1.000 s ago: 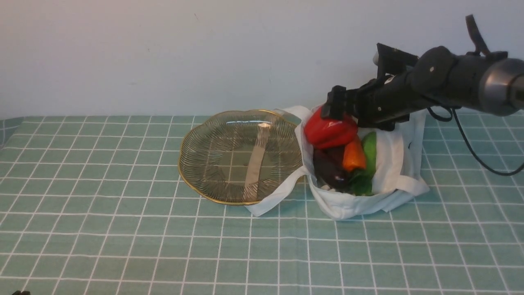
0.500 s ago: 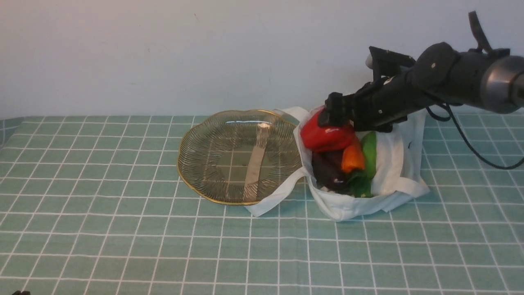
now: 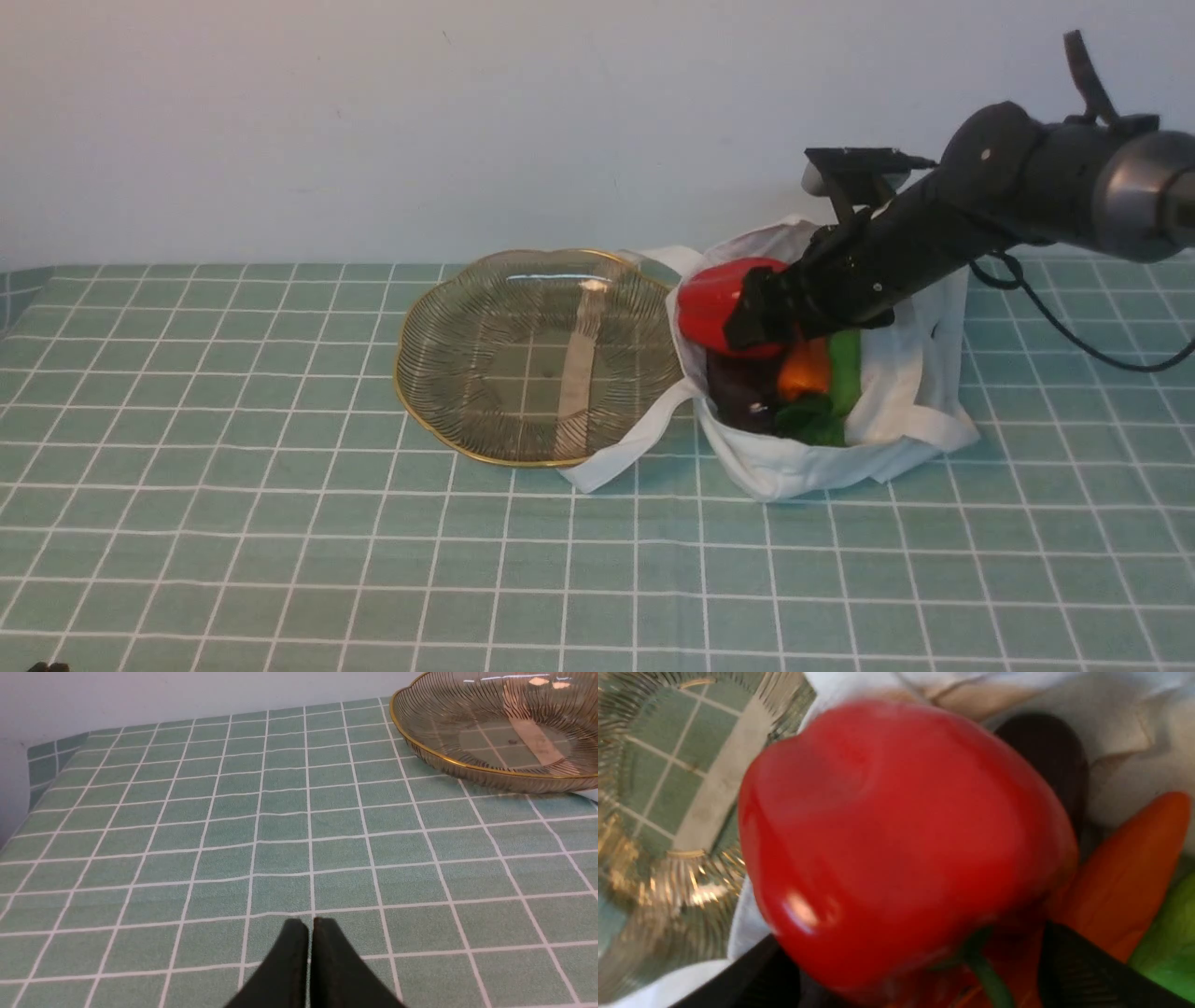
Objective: Take vegetables from cloth bag on blue coffee tablecloth place on plate.
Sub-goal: 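Reach for the red bell pepper in the white bag with the right gripper, then place the red bell pepper on the plate with the right gripper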
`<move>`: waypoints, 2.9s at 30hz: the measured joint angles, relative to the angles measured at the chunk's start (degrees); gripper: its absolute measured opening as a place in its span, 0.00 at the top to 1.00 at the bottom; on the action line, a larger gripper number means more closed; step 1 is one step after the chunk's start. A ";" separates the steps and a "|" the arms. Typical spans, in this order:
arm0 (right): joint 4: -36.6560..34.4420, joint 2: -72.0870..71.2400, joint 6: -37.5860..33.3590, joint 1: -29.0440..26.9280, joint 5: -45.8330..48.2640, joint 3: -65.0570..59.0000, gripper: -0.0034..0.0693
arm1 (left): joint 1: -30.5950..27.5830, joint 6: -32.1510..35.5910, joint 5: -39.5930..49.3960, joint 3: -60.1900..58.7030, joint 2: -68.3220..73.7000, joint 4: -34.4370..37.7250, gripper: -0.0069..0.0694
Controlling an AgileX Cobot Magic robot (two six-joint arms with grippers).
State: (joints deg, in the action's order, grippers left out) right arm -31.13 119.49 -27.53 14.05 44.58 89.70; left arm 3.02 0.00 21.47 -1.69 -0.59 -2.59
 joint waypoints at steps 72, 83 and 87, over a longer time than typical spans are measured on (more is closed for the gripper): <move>-3.44 3.74 -1.54 2.08 19.77 29.16 0.32 | 0.00 0.00 0.00 0.00 0.00 0.00 0.92; -9.55 10.73 -6.12 13.13 4.42 29.30 0.32 | 0.00 0.00 0.00 0.00 0.00 0.00 0.92; -9.55 12.98 -5.99 13.69 1.06 29.30 0.18 | 0.00 0.00 0.00 0.00 0.00 0.00 0.92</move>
State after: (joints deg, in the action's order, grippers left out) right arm -40.68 132.47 -33.52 27.74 45.64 119.00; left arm 3.02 0.00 21.47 -1.69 -0.59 -2.59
